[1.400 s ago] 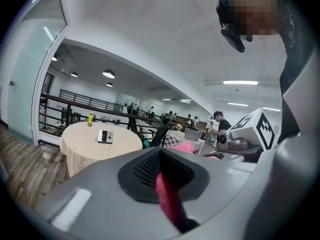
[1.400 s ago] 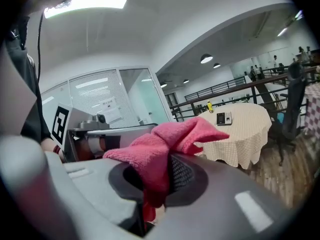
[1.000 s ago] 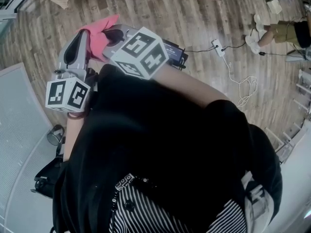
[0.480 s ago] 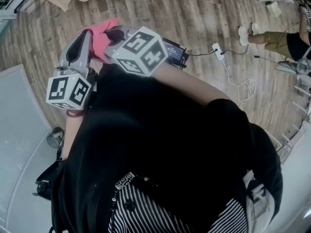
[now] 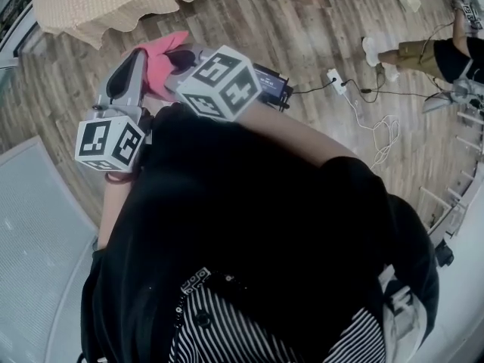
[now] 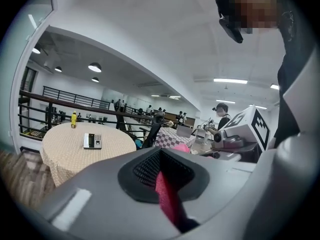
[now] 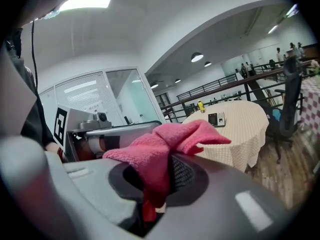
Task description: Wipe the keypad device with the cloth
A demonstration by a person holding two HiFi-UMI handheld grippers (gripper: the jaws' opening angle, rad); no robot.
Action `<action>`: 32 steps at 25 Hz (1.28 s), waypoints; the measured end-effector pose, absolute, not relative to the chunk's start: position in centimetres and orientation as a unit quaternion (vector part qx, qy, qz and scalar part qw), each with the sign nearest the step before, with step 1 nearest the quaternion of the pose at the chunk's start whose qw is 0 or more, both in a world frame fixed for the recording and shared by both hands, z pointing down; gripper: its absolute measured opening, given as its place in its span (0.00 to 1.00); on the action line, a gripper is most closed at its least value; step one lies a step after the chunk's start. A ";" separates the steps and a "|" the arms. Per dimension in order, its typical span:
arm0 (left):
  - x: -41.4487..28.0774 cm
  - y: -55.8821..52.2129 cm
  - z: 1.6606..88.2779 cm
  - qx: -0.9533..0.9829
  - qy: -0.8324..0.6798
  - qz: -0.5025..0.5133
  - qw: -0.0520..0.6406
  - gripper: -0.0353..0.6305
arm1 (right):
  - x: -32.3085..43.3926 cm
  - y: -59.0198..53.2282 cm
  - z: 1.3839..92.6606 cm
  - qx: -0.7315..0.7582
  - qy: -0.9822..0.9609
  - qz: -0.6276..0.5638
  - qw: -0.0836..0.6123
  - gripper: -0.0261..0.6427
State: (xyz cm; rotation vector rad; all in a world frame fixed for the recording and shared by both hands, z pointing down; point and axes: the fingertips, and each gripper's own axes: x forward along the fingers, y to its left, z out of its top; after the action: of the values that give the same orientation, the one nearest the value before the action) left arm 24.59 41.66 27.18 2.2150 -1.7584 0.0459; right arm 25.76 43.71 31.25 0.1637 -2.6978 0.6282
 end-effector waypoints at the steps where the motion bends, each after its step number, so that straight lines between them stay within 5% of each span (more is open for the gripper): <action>1: 24.0 41.3 27.1 0.777 -0.611 0.015 0.154 0.06 | 25.1 43.3 31.2 0.063 -0.957 0.218 0.182 0.13; 11: 18.3 39.1 24.2 0.800 -0.582 0.017 0.145 0.06 | 19.2 41.2 28.4 0.096 -0.954 0.225 0.172 0.13; 20: 5.0 39.3 26.7 0.800 -0.578 0.007 0.157 0.06 | 6.2 41.5 30.7 0.108 -0.948 0.224 0.197 0.13; 32: 0.5 38.4 27.2 0.800 -0.576 -0.008 0.166 0.06 | 1.7 40.6 31.2 0.106 -0.943 0.236 0.210 0.13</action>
State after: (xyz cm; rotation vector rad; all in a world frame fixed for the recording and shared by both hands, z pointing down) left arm 0.45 38.39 27.17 2.2796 -1.6410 -0.0237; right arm 1.70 40.58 31.22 0.2935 -2.6220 0.6562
